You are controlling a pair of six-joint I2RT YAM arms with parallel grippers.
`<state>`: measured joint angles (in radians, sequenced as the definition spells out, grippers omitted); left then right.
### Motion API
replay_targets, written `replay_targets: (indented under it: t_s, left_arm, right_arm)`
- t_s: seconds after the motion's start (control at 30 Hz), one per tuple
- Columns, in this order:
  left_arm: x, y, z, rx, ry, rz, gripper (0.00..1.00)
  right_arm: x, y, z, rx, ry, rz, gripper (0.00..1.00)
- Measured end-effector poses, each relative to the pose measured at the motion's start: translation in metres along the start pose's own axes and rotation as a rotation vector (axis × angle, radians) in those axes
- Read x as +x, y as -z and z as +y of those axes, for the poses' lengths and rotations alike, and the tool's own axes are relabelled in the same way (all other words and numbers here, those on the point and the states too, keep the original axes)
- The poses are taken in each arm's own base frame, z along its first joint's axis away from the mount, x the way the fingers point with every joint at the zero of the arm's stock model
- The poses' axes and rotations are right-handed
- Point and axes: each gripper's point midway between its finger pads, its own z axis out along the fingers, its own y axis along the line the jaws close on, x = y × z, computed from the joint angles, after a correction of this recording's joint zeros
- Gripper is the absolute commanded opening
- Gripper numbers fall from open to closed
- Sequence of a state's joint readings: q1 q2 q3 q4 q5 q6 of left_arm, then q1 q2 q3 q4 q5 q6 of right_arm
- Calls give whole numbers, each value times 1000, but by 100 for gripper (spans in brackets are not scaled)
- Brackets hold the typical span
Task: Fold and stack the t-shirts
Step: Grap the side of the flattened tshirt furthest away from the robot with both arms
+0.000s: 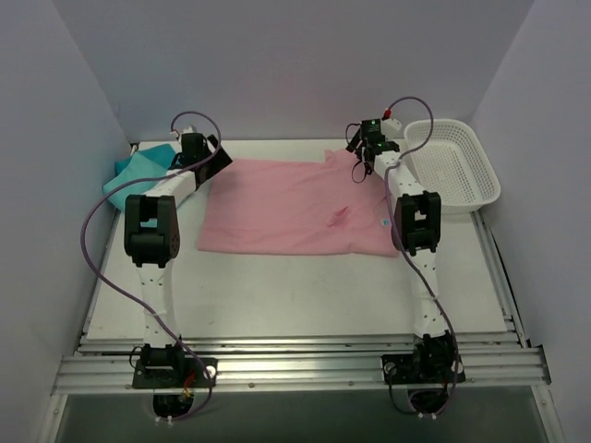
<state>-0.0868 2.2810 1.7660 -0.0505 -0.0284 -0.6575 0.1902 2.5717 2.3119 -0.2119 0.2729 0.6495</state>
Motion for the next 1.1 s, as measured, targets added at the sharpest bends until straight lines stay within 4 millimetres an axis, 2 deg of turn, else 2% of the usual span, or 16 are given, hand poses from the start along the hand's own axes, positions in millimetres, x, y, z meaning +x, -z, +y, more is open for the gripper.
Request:
replay_targets:
  t_s: [0.13,0.27,0.33,0.47,0.6,0.73,0.77,0.8,0.97,1.1]
  left_arm:
    - [10,-5,2,25,6,36,94]
    - [7,-5,-8,73,13,29,94]
    - [4,-6,-12,91,15,19,94]
    - [-1,-6,-17,111,18,3,94]
    - [-5,-6,-22,133,27,-13,94]
    - [-5,-6,-26,150,40,-13,94]
    - [-5,-6,-26,153,41,-13,94]
    - [-5,-6,-27,156,41,-15,94]
    - [0,-8,-21,156,42,-14,94]
    - [11,-10,-11,143,44,3,94]
  right_arm:
    - [-10,-28,-17,-15,-40,-3,79]
    - [-26,-45,-32,-25,-69,-33,81]
    - [-31,-49,-32,-40,-78,-46,81]
    - [-33,-56,-17,-104,-94,-65,81]
    - [-17,-65,-1,-157,-101,-56,81]
    - [-8,-63,22,-210,-106,-64,80]
    - [-6,-61,28,-222,-108,-62,78]
    - [-3,-59,32,-230,-108,-58,68]
    - [12,-58,46,-259,-114,-38,38]
    - [19,-60,46,-262,-119,-26,19]
